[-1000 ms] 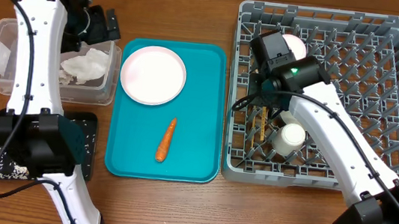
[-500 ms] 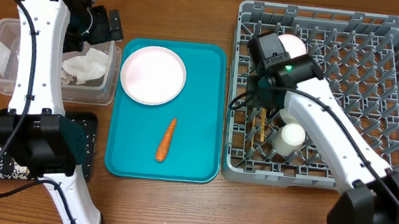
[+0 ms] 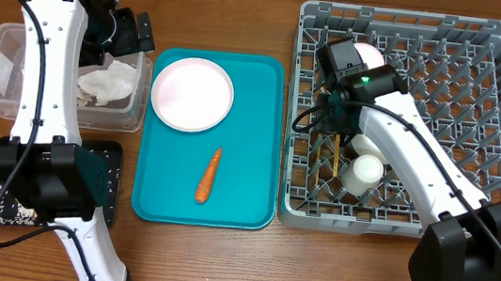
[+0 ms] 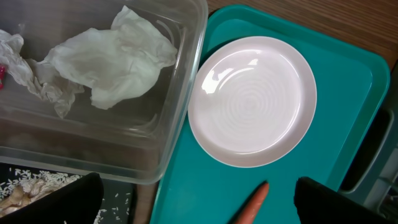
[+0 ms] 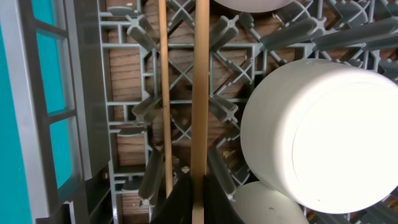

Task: Sort waste into correct bins and load items into the dishwasher
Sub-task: 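Carry the second chopstick into the rack and release it, then move the right gripper to the white plate's edge and grasp it, then lift the white plate and carry it into the rack with the right gripper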

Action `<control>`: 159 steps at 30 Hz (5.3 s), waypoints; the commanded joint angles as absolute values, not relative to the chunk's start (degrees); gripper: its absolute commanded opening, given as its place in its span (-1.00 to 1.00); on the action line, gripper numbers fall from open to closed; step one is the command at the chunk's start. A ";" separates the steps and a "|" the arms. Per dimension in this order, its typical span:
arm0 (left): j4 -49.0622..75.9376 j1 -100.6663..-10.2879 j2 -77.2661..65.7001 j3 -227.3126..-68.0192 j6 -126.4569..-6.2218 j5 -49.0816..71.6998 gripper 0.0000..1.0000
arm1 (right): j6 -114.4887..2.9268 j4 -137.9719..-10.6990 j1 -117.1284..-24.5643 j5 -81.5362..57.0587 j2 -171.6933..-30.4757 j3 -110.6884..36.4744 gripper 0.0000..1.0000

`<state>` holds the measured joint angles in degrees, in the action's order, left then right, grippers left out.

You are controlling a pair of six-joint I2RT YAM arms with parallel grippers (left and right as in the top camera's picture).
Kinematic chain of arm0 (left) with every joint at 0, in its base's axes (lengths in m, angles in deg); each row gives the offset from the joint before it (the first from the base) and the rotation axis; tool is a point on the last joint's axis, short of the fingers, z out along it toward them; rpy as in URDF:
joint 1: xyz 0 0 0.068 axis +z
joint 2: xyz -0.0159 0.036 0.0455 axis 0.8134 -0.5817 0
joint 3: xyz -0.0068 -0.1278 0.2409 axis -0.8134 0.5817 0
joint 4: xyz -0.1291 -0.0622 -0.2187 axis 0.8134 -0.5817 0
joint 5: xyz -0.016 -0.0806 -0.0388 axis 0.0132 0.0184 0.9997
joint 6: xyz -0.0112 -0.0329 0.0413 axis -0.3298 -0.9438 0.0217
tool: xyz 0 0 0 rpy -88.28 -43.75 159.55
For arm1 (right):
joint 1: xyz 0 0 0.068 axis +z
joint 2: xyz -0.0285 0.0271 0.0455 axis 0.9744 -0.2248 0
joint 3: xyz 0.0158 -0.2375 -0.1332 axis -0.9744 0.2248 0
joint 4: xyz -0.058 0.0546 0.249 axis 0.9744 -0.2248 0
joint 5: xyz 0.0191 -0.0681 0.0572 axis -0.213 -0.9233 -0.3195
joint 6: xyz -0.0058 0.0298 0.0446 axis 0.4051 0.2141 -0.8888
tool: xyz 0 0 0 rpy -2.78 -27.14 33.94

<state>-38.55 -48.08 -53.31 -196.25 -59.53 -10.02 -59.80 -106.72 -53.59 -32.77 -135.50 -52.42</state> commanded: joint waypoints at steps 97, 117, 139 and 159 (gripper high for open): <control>-38.90 -48.10 -54.05 -197.28 -58.83 -9.37 0.99 | -45.22 -67.44 -40.24 -51.79 -137.62 -53.10 -0.93; -38.90 -48.10 -54.05 -197.28 -58.83 -9.37 1.00 | -30.21 -103.55 -44.06 -73.91 -124.31 -53.05 -0.92; -38.90 -48.10 -54.05 -197.28 -58.83 -9.37 1.00 | -36.18 -100.55 -44.30 -61.01 -125.51 -52.44 -0.92; -38.90 -48.10 -54.05 -197.26 -58.83 -9.37 1.00 | -50.91 -96.12 -45.20 -60.36 -127.74 -53.40 -0.42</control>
<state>-38.77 -48.08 -53.31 -196.25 -59.53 -9.83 -41.81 -96.12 -44.41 -55.77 -128.85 -52.57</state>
